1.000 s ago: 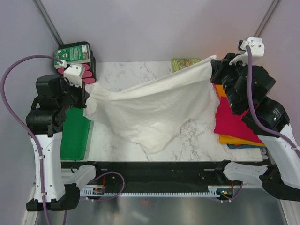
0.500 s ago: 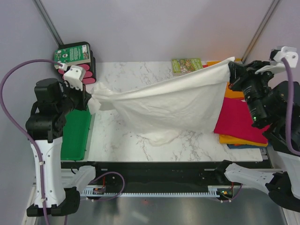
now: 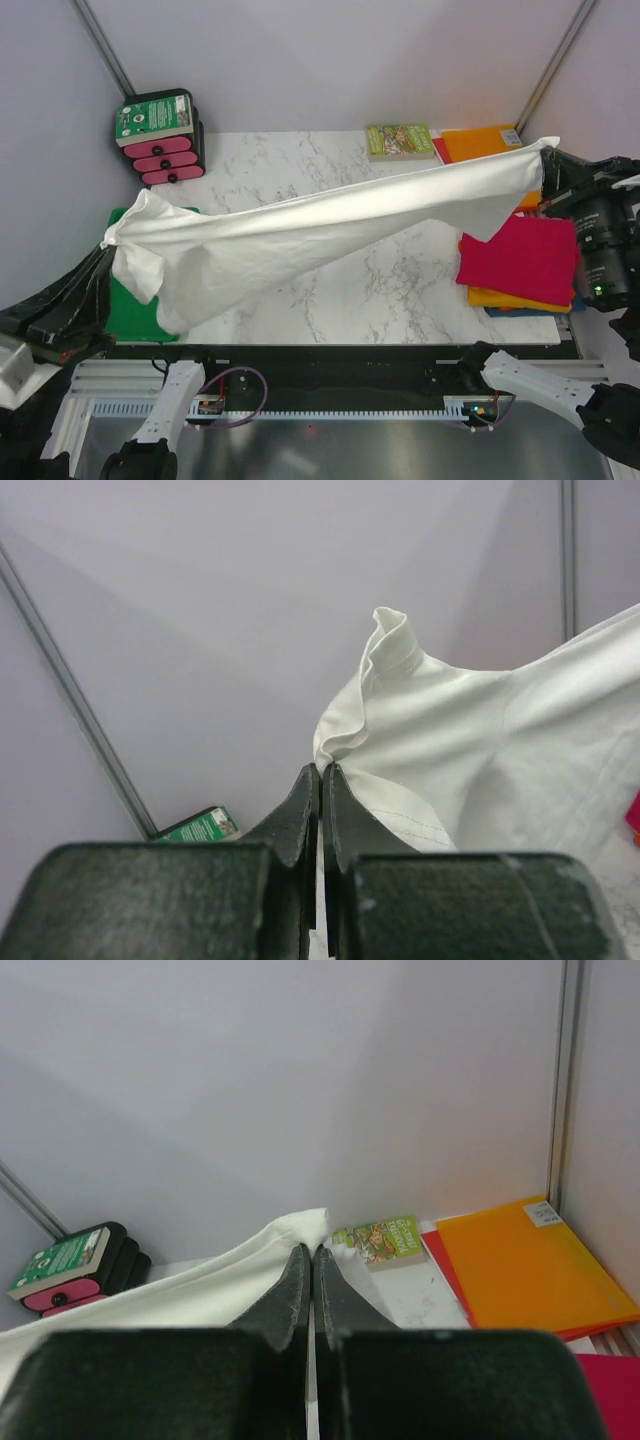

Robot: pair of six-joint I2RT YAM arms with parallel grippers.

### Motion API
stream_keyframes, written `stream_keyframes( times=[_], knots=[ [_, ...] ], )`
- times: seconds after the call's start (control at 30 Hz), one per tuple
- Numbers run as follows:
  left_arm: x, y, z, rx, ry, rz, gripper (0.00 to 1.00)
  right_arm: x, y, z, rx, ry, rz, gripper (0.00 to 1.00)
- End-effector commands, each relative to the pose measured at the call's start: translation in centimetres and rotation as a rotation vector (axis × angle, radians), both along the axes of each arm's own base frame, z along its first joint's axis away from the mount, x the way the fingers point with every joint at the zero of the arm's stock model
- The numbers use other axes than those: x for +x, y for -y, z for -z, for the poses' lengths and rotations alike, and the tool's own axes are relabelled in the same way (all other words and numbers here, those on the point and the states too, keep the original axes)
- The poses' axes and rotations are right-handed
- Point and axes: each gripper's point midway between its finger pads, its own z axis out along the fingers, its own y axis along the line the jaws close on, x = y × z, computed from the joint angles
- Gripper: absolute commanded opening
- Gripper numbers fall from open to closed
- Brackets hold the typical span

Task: Fold and stack the t-shirts
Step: Flatten out the tshirt

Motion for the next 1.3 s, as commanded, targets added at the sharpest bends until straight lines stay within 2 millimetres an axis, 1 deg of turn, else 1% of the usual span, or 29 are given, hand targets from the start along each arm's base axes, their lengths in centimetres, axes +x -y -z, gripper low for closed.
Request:
stream_keyframes(
  times=[0.0, 0.03, 0.1, 0.17, 0.2, 0.23, 0.27, 0.3, 0.33, 0.4, 0.47, 0.5, 0.53, 0.57, 0.6, 0.7, 0.73, 0.77, 0.83, 0.87, 0.9, 0.93, 0.97, 1.0, 1.07, 1.1, 1.13, 1.23, 1.27],
  knots=[
    [11.7, -0.9, 5.1, -0.037, -0.32, -0.035, 0.02, 3.7, -1.6, 4.4, -0.098, -0.12, 0.098, 0.0],
    [14.6, -1.1, 6.4, -0.025, -0.381, -0.039, 0.02, 5.2, -2.9, 6.8, -0.136, -0.167, 0.101, 0.0],
    [18.7, -1.2, 9.3, -0.024, -0.484, -0.038, 0.02, 7.0, -4.6, 8.7, -0.158, -0.196, 0.094, 0.0],
    [24.0, -1.3, 11.5, -0.009, -0.555, -0.035, 0.02, 9.9, -7.5, 12.4, -0.218, -0.274, 0.047, 0.0],
    [26.3, -1.4, 13.1, -0.006, -0.602, -0.034, 0.02, 11.8, -7.0, 13.1, -0.196, -0.282, 0.067, 0.0],
    [28.3, -1.5, 13.1, 0.001, -0.586, -0.039, 0.02, 14.3, -7.5, 15.3, -0.201, -0.335, 0.066, 0.0],
    [32.1, -1.9, 15.6, -0.003, -0.662, -0.052, 0.02, 16.0, -7.5, 16.2, -0.152, -0.354, 0.055, 0.0],
    [33.8, -2.0, 15.3, -0.003, -0.657, -0.055, 0.02, 18.2, -6.1, 16.5, -0.113, -0.356, 0.076, 0.0],
    [35.6, -2.1, 14.9, -0.002, -0.641, -0.057, 0.02, 20.7, -6.1, 17.6, -0.105, -0.385, 0.096, 0.0],
    [40.6, -2.5, 15.1, -0.012, -0.656, -0.076, 0.02, 23.6, -5.4, 16.7, -0.07, -0.354, 0.137, 0.0],
    [43.7, -2.8, 14.6, -0.03, -0.655, -0.089, 0.02, 26.9, -6.1, 14.7, -0.066, -0.312, 0.15, 0.0],
    [46.1, -2.8, 13.0, -0.038, -0.614, -0.089, 0.02, 27.7, -6.3, 14.1, -0.081, -0.309, 0.155, 0.0],
    [46.7, -2.5, 11.7, -0.043, -0.587, -0.082, 0.02, 29.1, -6.8, 11.9, -0.069, -0.27, 0.149, 0.0],
    [47.0, -2.5, 10.7, -0.047, -0.571, -0.087, 0.02, 29.4, -7.1, 10.8, -0.068, -0.253, 0.14, 0.0],
    [46.4, -2.4, 7.2, -0.048, -0.476, -0.087, 0.02, 29.5, -7.5, 10.1, -0.076, -0.244, 0.125, 0.0],
    [45.9, -2.5, 5.4, -0.036, -0.412, -0.098, 0.02, 28.5, -8.3, 7.6, -0.068, -0.181, 0.092, 0.0],
    [44.3, -2.5, 4.0, -0.034, -0.381, -0.102, 0.02, 27.5, -8.2, 7.3, -0.065, -0.173, 0.08, 0.0],
    [43.9, -2.6, 4.1, -0.032, -0.384, -0.112, 0.02, 27.0, -8.2, 7.3, -0.067, -0.173, 0.074, 0.0],
    [43.5, -2.8, 6.2, -0.018, -0.445, -0.12, 0.02, 25.4, -7.8, 8.4, -0.07, -0.194, 0.072, 0.0],
    [41.6, -2.9, 5.5, -0.016, -0.43, -0.127, 0.02, 24.9, -7.5, 8.9, -0.07, -0.203, 0.076, 0.0],
    [41.8, -3.0, 8.0, -0.008, -0.492, -0.132, 0.02, 24.3, -7.3, 9.4, -0.071, -0.211, 0.074, 0.0],
    [41.2, -3.0, 8.7, 0.003, -0.508, -0.137, 0.02, 23.1, -6.9, 11.1, -0.085, -0.24, 0.073, 0.0],
    [39.0, -3.3, 7.7, 0.002, -0.477, -0.152, 0.02, 22.6, -6.6, 12.1, -0.085, -0.258, 0.083, 0.0],
    [39.4, -3.3, 11.8, 0.014, -0.569, -0.153, 0.02, 22.1, -6.4, 13.1, -0.09, -0.274, 0.082, 0.0],
    [38.5, -3.3, 14.9, 0.048, -0.622, -0.152, 0.02, 20.7, -6.1, 17.0, -0.1, -0.344, 0.076, 0.0],
    [37.6, -3.5, 18.3, 0.056, -0.694, -0.16, 0.02, 20.1, -6.0, 18.4, -0.093, -0.372, 0.071, 0.0],
    [36.9, -3.7, 19.9, 0.069, -0.729, -0.165, 0.02, 18.8, -5.8, 20.8, -0.097, -0.411, 0.058, 0.0],
    [33.1, -3.3, 26.2, 0.129, -0.85, -0.132, 0.02, 16.0, -5.3, 24.4, -0.069, -0.458, 0.042, 0.0],
    [31.9, -3.2, 30.2, 0.145, -0.937, -0.118, 0.02, 15.4, -5.1, 25.2, -0.064, -0.468, 0.043, 0.0]
  ],
)
